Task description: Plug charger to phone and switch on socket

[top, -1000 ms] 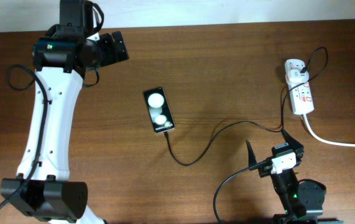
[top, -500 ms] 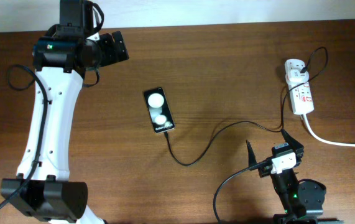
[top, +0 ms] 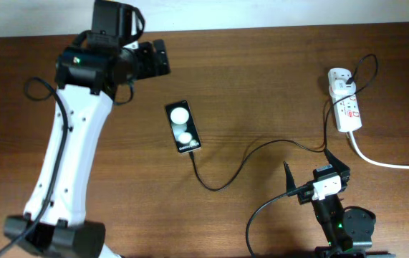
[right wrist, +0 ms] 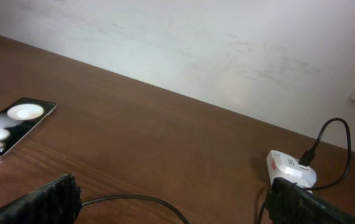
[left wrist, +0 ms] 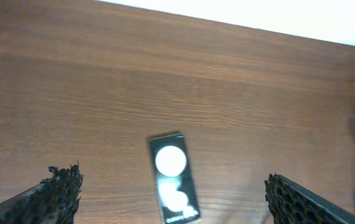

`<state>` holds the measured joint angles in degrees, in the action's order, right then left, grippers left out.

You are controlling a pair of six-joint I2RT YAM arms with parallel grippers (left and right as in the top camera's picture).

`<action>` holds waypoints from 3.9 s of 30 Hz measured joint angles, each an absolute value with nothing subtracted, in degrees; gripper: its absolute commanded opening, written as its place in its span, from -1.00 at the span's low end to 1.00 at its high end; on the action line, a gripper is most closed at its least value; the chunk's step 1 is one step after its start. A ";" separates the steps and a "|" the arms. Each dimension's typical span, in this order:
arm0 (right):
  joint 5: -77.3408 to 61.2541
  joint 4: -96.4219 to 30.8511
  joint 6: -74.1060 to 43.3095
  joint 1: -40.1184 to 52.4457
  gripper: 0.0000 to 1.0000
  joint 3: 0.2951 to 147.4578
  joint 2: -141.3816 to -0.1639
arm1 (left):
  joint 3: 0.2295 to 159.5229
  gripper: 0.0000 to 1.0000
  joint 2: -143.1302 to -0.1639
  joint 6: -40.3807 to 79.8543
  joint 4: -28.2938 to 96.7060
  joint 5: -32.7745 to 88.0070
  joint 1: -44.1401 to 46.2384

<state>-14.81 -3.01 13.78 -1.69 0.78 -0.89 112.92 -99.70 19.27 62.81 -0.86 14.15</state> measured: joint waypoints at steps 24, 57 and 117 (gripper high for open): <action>-14.81 -3.01 13.76 -1.69 0.97 0.78 -0.89 | 105.75 0.98 -92.51 19.22 57.17 -3.22 19.81; -14.79 -3.03 13.76 -1.65 0.97 0.78 -0.84 | 43.75 0.98 -50.72 10.94 9.85 -3.70 9.43; -14.81 -3.03 13.80 -1.65 0.97 0.78 -0.80 | 0.80 0.98 -0.89 -5.02 4.49 -3.75 0.67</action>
<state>-14.81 -3.03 13.80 -1.65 0.78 -0.80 0.80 -0.89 -5.02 4.49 -3.75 0.67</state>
